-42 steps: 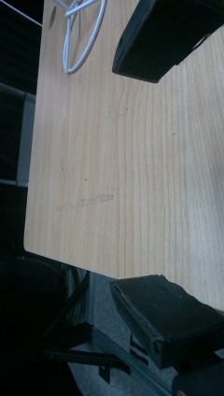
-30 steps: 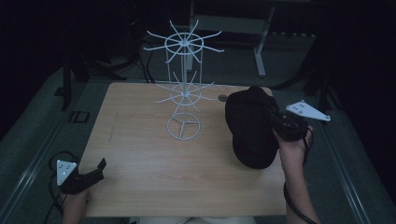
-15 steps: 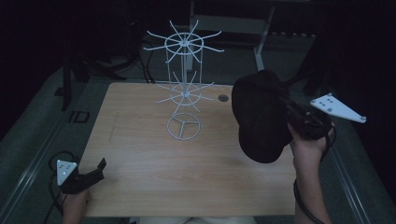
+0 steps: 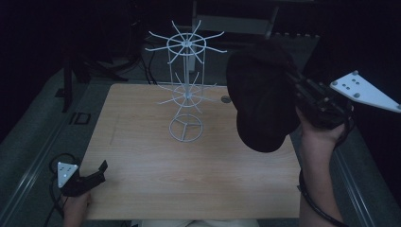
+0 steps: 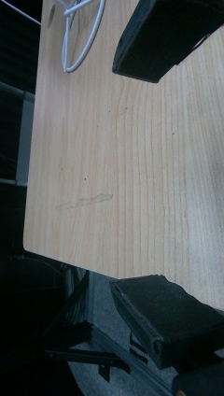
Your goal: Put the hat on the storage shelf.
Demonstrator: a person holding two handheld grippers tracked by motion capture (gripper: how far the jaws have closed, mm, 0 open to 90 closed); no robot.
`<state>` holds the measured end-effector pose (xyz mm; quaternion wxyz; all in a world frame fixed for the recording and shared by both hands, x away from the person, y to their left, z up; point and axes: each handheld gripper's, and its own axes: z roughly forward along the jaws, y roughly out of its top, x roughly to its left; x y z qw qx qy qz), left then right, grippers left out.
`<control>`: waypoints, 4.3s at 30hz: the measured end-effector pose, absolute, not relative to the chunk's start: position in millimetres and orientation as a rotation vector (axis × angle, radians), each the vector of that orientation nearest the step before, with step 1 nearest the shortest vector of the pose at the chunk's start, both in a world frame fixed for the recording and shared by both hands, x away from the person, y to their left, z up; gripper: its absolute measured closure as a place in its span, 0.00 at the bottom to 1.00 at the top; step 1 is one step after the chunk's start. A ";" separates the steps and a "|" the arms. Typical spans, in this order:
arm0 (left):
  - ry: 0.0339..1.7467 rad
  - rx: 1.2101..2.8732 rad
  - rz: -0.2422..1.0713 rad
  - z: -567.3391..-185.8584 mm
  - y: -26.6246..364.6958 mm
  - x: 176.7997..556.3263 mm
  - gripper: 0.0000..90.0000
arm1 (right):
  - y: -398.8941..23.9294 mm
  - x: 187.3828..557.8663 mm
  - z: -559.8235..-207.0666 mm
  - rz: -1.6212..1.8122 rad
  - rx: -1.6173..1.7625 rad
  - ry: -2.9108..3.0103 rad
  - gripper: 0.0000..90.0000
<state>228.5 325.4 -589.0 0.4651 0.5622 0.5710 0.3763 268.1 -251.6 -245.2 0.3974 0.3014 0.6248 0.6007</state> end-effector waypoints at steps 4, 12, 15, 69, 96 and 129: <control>1.401 1.381 0.925 -589.0 325.2 228.4 0.02 | -233.4 268.5 -229.4 1.543 0.708 1.594 0.92; 1.397 1.380 0.925 -589.1 325.3 228.2 0.02 | -195.1 276.4 -215.1 1.576 0.645 1.631 0.92; 1.397 1.377 0.922 -589.0 325.6 228.2 0.02 | -183.1 280.6 -212.7 1.588 0.633 1.650 0.92; 1.401 1.375 0.920 -589.1 325.7 228.3 0.02 | -172.7 301.0 -311.1 1.589 0.622 1.857 0.41; 1.399 1.376 0.923 -589.1 325.6 228.0 0.02 | -236.9 315.8 -428.0 1.421 0.730 1.958 0.15; 1.400 1.375 0.924 -589.1 325.6 228.0 0.02 | -338.4 328.0 -565.6 1.119 1.183 1.901 0.15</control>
